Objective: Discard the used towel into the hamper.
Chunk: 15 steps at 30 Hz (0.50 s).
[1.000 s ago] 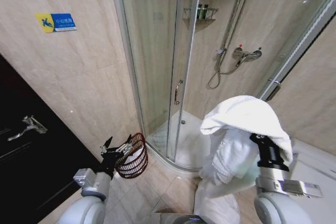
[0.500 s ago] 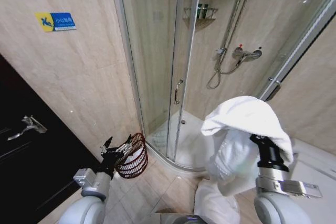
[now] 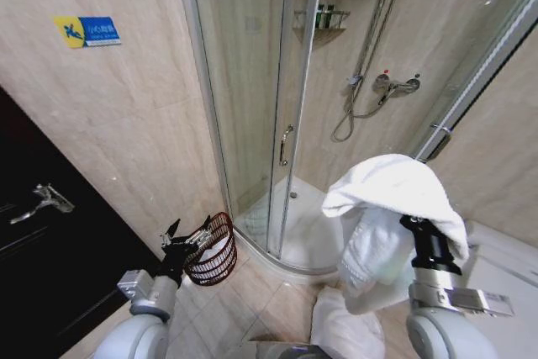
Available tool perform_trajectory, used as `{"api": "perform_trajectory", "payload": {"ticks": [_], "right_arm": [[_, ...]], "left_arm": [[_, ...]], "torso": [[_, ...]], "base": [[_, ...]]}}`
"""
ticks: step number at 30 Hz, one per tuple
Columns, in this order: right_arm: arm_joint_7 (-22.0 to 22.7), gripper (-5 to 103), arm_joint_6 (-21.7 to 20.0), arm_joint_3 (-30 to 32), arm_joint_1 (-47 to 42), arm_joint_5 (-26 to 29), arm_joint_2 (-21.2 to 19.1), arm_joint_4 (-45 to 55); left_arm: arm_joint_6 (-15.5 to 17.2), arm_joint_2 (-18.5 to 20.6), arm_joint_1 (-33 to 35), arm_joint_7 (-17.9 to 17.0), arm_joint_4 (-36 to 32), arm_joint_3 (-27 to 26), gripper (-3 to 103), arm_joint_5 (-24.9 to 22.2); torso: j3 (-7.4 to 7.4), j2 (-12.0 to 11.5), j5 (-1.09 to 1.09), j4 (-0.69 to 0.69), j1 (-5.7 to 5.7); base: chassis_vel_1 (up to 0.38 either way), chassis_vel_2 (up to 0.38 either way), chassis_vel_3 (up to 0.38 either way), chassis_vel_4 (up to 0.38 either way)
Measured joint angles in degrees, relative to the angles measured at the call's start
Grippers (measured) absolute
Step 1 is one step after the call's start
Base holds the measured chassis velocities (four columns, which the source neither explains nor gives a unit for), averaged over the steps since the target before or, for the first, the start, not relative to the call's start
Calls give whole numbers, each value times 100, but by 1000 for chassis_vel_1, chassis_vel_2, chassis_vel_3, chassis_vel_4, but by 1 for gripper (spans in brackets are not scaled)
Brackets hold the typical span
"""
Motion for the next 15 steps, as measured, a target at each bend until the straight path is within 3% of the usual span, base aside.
{"api": "perform_trajectory", "payload": {"ticks": [7,15], "right_arm": [[-18,12,210,0,106,34,-20,-49],[-114,12,350,64,247,39,-120,-98]], "left_arm": [[0,0,0,0,0,0,97,0],[0,0,0,0,0,0,97,0]], "torso": [[99,190,0,0,90],[137,254,0,0,118]], "base": [[0,0,0,0],[0,0,0,0]]}}
